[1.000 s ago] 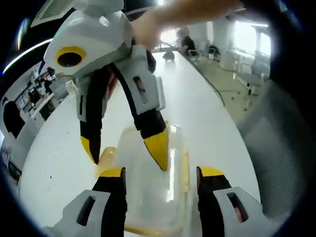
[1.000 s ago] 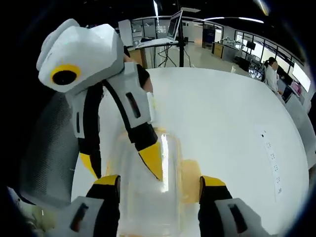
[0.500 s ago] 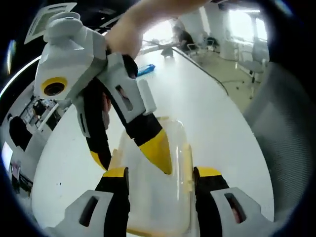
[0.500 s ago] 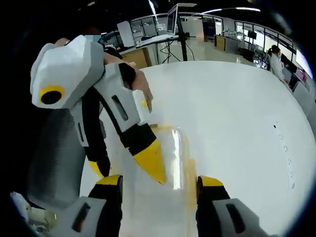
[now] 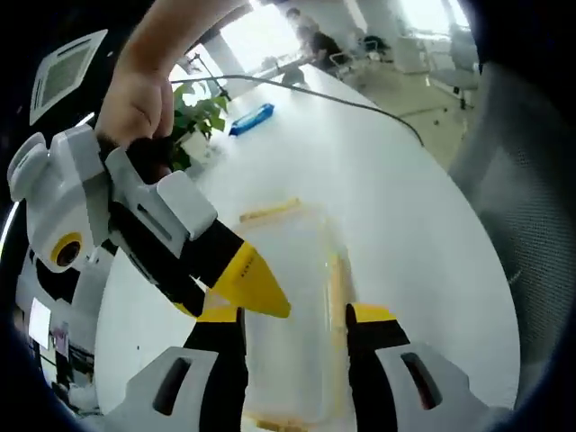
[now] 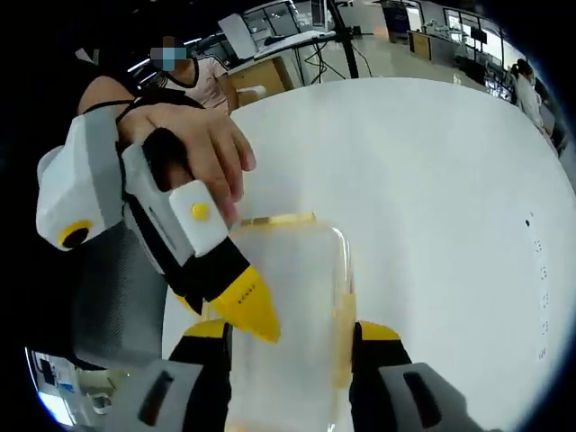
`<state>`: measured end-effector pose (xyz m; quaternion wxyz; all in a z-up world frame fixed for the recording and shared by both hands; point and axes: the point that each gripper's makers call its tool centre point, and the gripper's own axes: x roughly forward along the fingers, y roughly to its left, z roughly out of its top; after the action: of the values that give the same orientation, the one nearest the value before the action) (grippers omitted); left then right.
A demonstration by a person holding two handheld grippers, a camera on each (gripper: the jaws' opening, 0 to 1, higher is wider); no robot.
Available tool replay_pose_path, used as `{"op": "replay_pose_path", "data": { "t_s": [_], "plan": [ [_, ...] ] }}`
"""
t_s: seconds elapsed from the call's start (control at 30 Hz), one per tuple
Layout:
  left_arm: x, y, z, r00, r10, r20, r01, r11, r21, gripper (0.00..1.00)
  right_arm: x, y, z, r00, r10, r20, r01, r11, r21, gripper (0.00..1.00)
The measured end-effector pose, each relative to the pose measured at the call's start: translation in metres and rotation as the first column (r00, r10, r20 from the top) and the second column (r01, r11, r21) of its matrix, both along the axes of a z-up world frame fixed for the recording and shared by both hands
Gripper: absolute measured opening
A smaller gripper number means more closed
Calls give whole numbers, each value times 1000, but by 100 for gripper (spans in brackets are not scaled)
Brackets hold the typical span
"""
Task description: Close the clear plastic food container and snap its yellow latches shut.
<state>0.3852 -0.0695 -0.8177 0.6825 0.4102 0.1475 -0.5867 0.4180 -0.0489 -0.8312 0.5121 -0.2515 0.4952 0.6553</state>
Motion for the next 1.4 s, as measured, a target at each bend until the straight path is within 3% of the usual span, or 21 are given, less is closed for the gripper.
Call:
{"op": "replay_pose_path", "data": {
  "t_s": [0.03,0.3,0.43,0.57,0.73,0.83,0.93,1.03,1.1,1.2,1.3,1.4],
  "plan": [
    [-1,2,0,1000,-7,10,7,1000,7,40,5,1,0,999,30,22,-31,999,14,51],
    [-3,-1,0,999,-44,-1,44,999,12,43,2,2,1,998,56,7,-56,998,18,55],
    [-9,-2,5,999,-45,-8,46,998,40,38,-1,-6,4,986,156,63,-154,988,-23,60],
    [-18,-7,12,997,-69,-16,70,997,44,47,4,-5,24,989,131,74,-131,991,-8,65],
    [-20,-9,26,997,-74,-31,75,996,43,44,3,-5,40,984,148,103,-149,989,2,65],
    [-27,-10,28,994,-66,-92,70,997,37,44,0,-6,41,981,150,126,-152,988,1,64],
    [-30,-6,26,992,-72,-106,80,994,70,39,-2,-8,41,978,139,155,-139,990,-6,63],
    [-31,1,22,985,-35,-171,54,993,107,41,-4,-8,44,980,100,172,-104,994,19,63],
    [-30,6,20,983,-25,-184,51,990,135,40,-6,-9,46,977,86,196,-94,995,31,63],
    [-30,10,19,965,14,-263,28,988,154,41,-5,-11,50,965,53,256,-66,997,43,63],
    [-23,9,23,957,30,-288,13,989,146,43,-6,-14,54,958,20,286,-40,997,62,64],
    [-18,8,26,938,71,-339,-25,990,139,45,-4,-21,53,949,-36,313,22,999,50,64]
  ]
}}
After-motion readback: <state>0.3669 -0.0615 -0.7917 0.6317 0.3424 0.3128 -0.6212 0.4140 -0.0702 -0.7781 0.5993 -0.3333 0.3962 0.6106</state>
